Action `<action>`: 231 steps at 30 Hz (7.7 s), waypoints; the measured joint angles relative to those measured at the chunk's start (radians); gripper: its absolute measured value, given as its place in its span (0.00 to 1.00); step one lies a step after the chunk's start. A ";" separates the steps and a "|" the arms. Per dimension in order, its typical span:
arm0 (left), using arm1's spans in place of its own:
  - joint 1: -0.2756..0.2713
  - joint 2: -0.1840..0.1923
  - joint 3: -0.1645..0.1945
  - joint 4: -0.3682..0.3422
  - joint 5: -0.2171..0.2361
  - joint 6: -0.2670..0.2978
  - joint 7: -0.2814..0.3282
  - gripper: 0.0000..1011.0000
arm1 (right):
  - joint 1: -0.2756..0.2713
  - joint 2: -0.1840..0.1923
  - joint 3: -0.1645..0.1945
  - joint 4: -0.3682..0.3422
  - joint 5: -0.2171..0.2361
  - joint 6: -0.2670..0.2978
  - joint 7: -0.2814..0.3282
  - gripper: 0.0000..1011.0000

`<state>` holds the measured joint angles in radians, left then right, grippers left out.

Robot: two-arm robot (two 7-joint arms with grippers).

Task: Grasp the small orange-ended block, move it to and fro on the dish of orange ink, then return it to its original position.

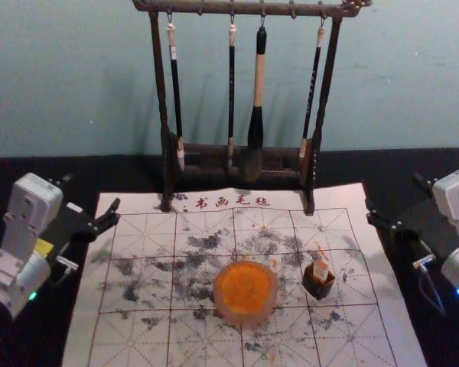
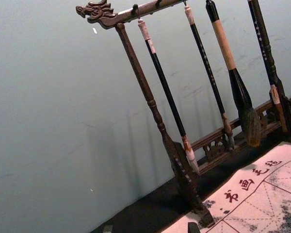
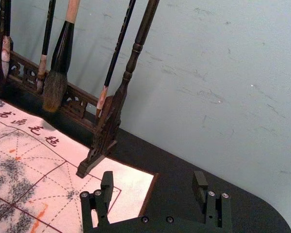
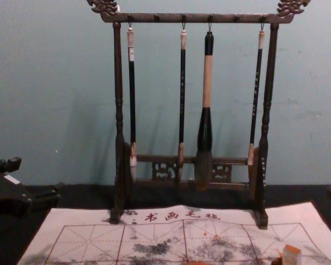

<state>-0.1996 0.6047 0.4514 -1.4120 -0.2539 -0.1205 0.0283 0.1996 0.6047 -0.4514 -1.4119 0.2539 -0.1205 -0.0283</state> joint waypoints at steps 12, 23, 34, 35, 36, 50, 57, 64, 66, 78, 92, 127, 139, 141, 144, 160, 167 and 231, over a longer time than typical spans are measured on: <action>0.000 0.000 0.000 0.000 0.000 0.000 0.000 0.99 | -0.002 -0.001 0.003 -0.005 -0.001 0.000 0.002 0.99; 0.000 0.000 0.000 0.000 0.000 0.000 0.000 0.99 | -0.060 0.016 0.045 -0.127 0.026 0.003 0.064 0.99; 0.000 0.000 0.000 0.000 0.000 0.000 0.000 0.99 | -0.156 0.083 0.066 -0.269 0.124 0.005 0.246 0.99; 0.000 0.000 0.000 0.000 0.000 0.000 0.000 0.99 | -0.161 0.085 0.066 -0.275 0.127 0.006 0.256 0.99; 0.000 0.000 0.000 0.000 0.000 0.000 0.000 0.99 | -0.165 0.087 0.065 -0.279 0.129 0.007 0.264 0.99; 0.000 0.000 0.000 0.000 0.000 0.000 0.000 0.99 | -0.186 0.085 0.043 -0.281 0.154 0.092 0.384 0.99; 0.000 0.000 0.000 0.000 0.000 0.000 0.000 0.99 | -0.169 0.062 0.037 -0.245 0.147 0.129 0.406 0.99; 0.000 0.000 0.000 0.000 0.000 0.000 0.000 0.99 | -0.150 0.034 0.036 -0.208 0.131 0.151 0.421 0.99; 0.000 0.000 0.000 0.000 0.000 0.000 0.000 0.99 | -0.147 0.028 0.036 -0.202 0.127 0.155 0.423 0.99; 0.000 0.000 0.000 0.000 0.000 0.000 0.000 0.99 | -0.138 -0.006 0.052 -0.172 0.108 0.188 0.439 0.99; 0.000 0.000 0.000 0.000 0.000 0.000 0.000 0.99 | -0.140 -0.010 0.058 -0.172 0.105 0.193 0.442 0.99; 0.000 0.000 0.000 0.000 0.000 0.000 0.000 0.99 | -0.140 -0.008 0.056 -0.173 0.106 0.191 0.441 0.13; 0.000 0.000 0.000 0.000 0.000 0.000 0.000 0.99 | -0.140 -0.008 0.056 -0.173 0.106 0.191 0.441 0.08; 0.000 0.000 0.000 0.000 0.000 0.000 0.000 0.99 | -0.140 -0.008 0.056 -0.173 0.106 0.191 0.441 0.08; 0.000 0.000 0.000 0.000 0.000 0.000 0.000 0.99 | -0.140 -0.008 0.056 -0.173 0.106 0.191 0.441 0.08; 0.000 0.000 0.000 0.000 0.000 0.000 0.000 0.99 | -0.152 -0.029 0.085 -0.184 0.083 0.199 0.435 0.08; 0.000 0.000 0.000 0.000 0.000 0.000 0.000 0.99 | -0.166 -0.035 0.112 -0.206 0.083 0.203 0.445 0.08; 0.000 0.000 0.000 0.000 0.000 0.000 0.000 0.99 | 0.085 -0.117 -0.157 -0.107 -0.016 0.192 0.634 0.08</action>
<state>-0.1996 0.6047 0.4514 -1.4119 -0.2539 -0.1206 0.0283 0.2843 0.4874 -0.6080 -1.5185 0.2377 0.0712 0.6054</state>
